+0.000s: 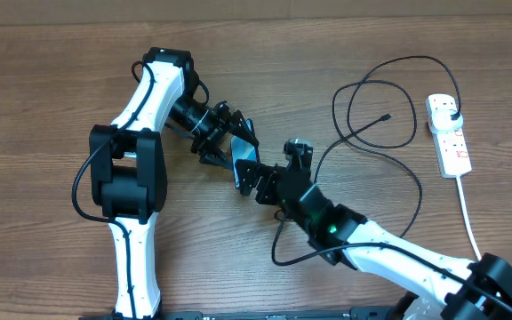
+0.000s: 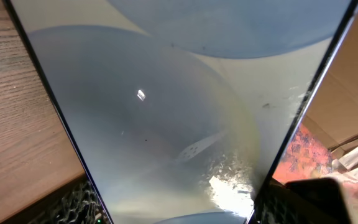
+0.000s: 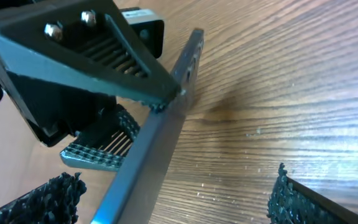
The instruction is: Plug charger to phone and switch on socket
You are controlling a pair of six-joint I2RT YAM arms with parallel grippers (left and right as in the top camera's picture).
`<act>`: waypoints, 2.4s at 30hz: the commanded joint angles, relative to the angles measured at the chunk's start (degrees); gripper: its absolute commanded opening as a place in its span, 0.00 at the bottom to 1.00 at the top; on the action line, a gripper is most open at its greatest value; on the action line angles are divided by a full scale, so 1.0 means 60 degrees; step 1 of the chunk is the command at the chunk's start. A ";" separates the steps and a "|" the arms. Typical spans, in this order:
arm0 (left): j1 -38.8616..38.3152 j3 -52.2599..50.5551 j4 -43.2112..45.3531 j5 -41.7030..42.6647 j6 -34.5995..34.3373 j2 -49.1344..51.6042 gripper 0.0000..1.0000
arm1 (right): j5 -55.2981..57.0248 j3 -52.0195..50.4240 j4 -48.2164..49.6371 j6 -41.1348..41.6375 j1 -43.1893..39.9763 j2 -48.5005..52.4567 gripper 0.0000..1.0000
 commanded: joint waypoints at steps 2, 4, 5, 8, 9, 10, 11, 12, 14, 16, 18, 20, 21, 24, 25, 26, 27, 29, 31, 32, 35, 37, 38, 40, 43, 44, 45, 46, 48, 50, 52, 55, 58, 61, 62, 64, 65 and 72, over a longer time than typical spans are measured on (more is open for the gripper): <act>-0.0087 0.0248 -0.0069 0.0423 0.0215 0.0025 0.67 | 0.2062 0.0211 0.0455 0.0565 0.0729 0.0233 1.00; -0.0087 0.0248 -0.0069 0.0423 0.0219 0.0025 0.67 | 0.2444 0.0211 0.0579 0.0565 0.0831 0.0299 0.99; -0.0087 0.0248 -0.0069 0.0423 0.0219 0.0025 0.67 | 0.2448 0.0211 0.0692 0.0568 0.0831 0.0346 1.00; -0.0087 0.0248 -0.0069 0.0423 0.0219 0.0025 0.67 | 0.2437 0.0211 0.1031 0.0565 0.0831 0.0481 1.00; -0.0087 0.0248 -0.0069 0.0423 0.0222 0.0025 0.67 | 0.2444 0.0211 0.1206 0.0561 0.0831 0.0528 0.99; -0.0087 0.0248 -0.0069 0.0423 0.0222 0.0025 0.67 | 0.2463 0.0215 0.1614 0.0557 0.0831 0.0681 0.92; -0.0087 0.0248 -0.0069 0.0423 0.0222 0.0025 0.67 | 0.2463 0.0215 0.1752 0.0557 0.0831 0.0769 0.90; -0.0087 0.0248 -0.0069 0.0423 0.0222 0.0025 0.67 | 0.2459 0.0219 0.1898 0.0561 0.0831 0.0863 0.88; -0.0087 0.0248 -0.0066 0.0419 0.0222 0.0025 0.67 | 0.2448 0.0219 0.2000 0.0561 0.0831 0.1038 0.88; -0.0087 0.0248 -0.0069 0.0423 0.0277 0.0025 0.67 | 0.2452 0.0226 0.2022 0.0557 0.0831 0.1129 0.86; -0.0087 0.0248 -0.0069 0.0419 0.0328 0.0025 0.67 | 0.2441 0.0259 0.2022 0.0557 0.0831 0.1147 0.84; -0.0087 0.0248 -0.0069 0.0423 0.0324 0.0025 0.67 | 0.2426 0.0306 0.2022 0.0557 0.0831 0.1151 0.82; -0.0091 0.0248 -0.0069 0.0423 0.0324 0.0025 0.67 | 0.2426 0.0331 0.2018 0.0554 0.0831 0.1158 0.80; -0.0087 0.0248 -0.0066 0.0423 0.0324 0.0025 0.67 | 0.2426 0.0368 0.2098 0.0557 0.0831 0.1206 0.76; -0.0087 0.0248 -0.0069 0.0423 0.0324 0.0025 0.67 | 0.2426 0.0426 0.2106 0.0546 0.0831 0.1275 0.75; -0.0087 0.0248 -0.0066 0.0423 0.0324 0.0025 0.67 | 0.2422 0.0514 0.2102 0.0510 0.0831 0.1392 0.73; -0.0087 0.0248 -0.0066 0.0423 0.0324 0.0025 0.67 | 0.2422 0.0583 0.2098 0.0484 0.0831 0.1479 0.73; -0.0087 0.0248 -0.0069 0.0423 0.0324 0.0025 0.67 | 0.2350 0.0809 0.2095 0.0437 0.0831 0.1803 0.73; -0.0087 0.0248 -0.0069 0.0423 0.0324 0.0025 0.67 | 0.2320 0.0969 0.2051 0.0415 0.0831 0.2025 0.72; -0.0087 0.0248 -0.0069 0.0423 0.0324 0.0025 0.67 | 0.2320 0.1009 0.2047 0.0415 0.0831 0.2076 0.70; -0.0087 0.0248 -0.0069 0.0419 0.0328 0.0025 0.67 | 0.2324 0.1038 0.1938 0.0412 0.0831 0.2124 0.63; -0.0087 0.0248 -0.0066 0.0423 0.0324 0.0025 0.67 | 0.2317 0.1038 0.1920 0.0415 0.0831 0.2124 0.56; -0.0087 0.0248 -0.0066 0.0419 0.0324 0.0025 0.67 | 0.2306 0.1038 0.1923 0.0415 0.0831 0.2124 0.52; -0.0087 0.0248 -0.0062 0.0419 0.0328 0.0025 0.66 | 0.2135 0.1038 0.1938 0.0419 0.0831 0.2124 0.46; -0.0087 0.0248 -0.0062 0.0419 0.0328 0.0025 0.67 | 0.1993 0.1038 0.1938 0.0415 0.0831 0.2124 0.40; -0.0087 0.0248 -0.0062 0.0415 0.0328 0.0025 0.67 | 0.1916 0.1038 0.1931 0.0412 0.0831 0.2124 0.37; -0.0087 0.0248 -0.0062 0.0412 0.0328 0.0025 0.67 | 0.1880 0.1038 0.1923 0.0415 0.0831 0.2124 0.34; -0.0087 0.0248 -0.0062 0.0412 0.0339 0.0025 0.67 | 0.1840 0.1038 0.1912 0.0415 0.0831 0.2124 0.30; -0.0087 0.0248 -0.0062 0.0408 0.0401 0.0025 0.67 | 0.1810 0.1038 0.1876 0.0415 0.0831 0.2124 0.25; -0.0087 0.0248 -0.0062 0.0382 0.0401 0.0025 0.67 | 0.1810 0.1038 0.1789 0.0419 0.0831 0.2120 0.21; -0.0087 0.0248 -0.0062 0.0379 0.0401 0.0025 0.67 | 0.1814 0.1038 0.1676 0.0415 0.0827 0.2120 0.19; -0.0087 0.0248 -0.0022 0.0335 0.0397 0.0025 0.70 | 0.1814 0.1038 0.1625 0.0419 0.0827 0.2120 0.16; -0.0087 0.0248 0.0138 -0.0138 0.0390 0.0025 0.78 | 0.1818 0.1038 0.1625 0.0415 0.0816 0.2065 0.07; -0.0047 0.0248 0.0266 -0.0685 0.0357 0.0025 0.80 | 0.1818 0.1038 0.1588 0.0415 0.0736 0.2036 0.04; -0.0033 0.0248 0.0262 -0.0685 0.0353 0.0025 0.83 | 0.1818 0.1038 0.1559 0.0415 0.0707 0.2036 0.04; 0.0087 0.0288 0.0259 -0.0652 0.0357 0.0025 0.97 | 0.1814 0.1038 0.1388 0.0415 0.0597 0.2029 0.04; 0.0153 0.0346 0.0262 -0.0667 0.0375 0.0025 1.00 | 0.1810 0.1038 0.1359 0.0419 0.0554 0.2029 0.04; 0.0714 0.1810 -0.0076 -0.0852 0.1078 -0.0401 1.00 | 0.1373 0.1038 0.0368 0.0495 -0.0335 0.1625 0.04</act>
